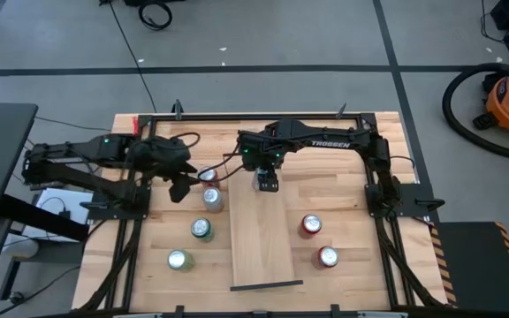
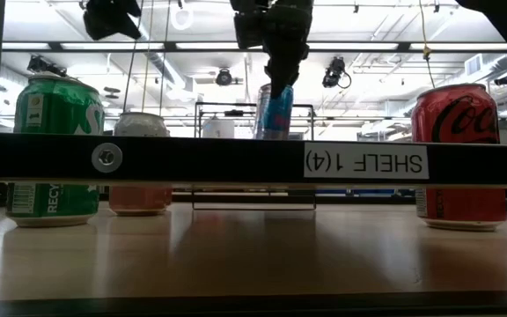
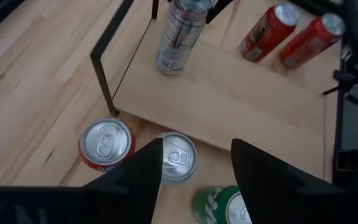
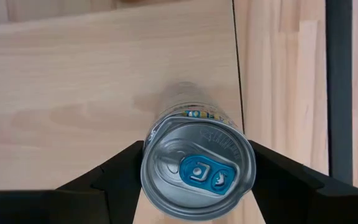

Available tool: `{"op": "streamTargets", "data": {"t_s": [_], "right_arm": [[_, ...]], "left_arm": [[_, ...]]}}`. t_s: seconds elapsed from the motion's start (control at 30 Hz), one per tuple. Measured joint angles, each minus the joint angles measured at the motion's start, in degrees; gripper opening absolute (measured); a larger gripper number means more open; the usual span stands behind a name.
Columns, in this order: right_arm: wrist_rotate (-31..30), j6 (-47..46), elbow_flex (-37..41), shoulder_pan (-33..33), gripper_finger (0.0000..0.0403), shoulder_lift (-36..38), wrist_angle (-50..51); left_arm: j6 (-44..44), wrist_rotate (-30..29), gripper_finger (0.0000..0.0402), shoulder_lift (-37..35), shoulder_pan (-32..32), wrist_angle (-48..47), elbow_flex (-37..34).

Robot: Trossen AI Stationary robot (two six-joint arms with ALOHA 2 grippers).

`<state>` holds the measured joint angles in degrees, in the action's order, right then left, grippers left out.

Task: Place canned beverage on shelf
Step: Put the white and blue soda can on the shelf

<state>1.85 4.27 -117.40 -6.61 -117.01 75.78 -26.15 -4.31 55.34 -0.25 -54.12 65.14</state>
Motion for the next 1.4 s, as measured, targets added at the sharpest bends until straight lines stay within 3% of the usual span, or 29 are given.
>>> {"op": "streamTargets", "data": {"t_s": [0.57, 1.03, 1.2, 1.4], "right_arm": [[-0.35, 1.91, -0.11, 0.0, 0.0314, 0.02, -2.67], [0.11, 0.87, -5.52, 0.14, 0.0316, 0.02, 10.7], [3.12, 1.66, -2.54, 0.28, 0.0301, 0.14, 8.78], [2.6, 1.78, 1.15, 0.26, 0.0253, 0.46, 4.03]], "left_arm": [[-0.31, 0.01, 0.0198, -3.44, 0.02, 0.21, 0.11], [-0.2, 0.01, 0.0198, -3.42, 0.02, -0.66, 0.11], [-0.05, 0.01, 0.0198, -3.42, 0.02, -1.19, 0.11], [-1.93, 0.89, 0.0198, -3.91, 0.02, -1.25, 0.11]]}}
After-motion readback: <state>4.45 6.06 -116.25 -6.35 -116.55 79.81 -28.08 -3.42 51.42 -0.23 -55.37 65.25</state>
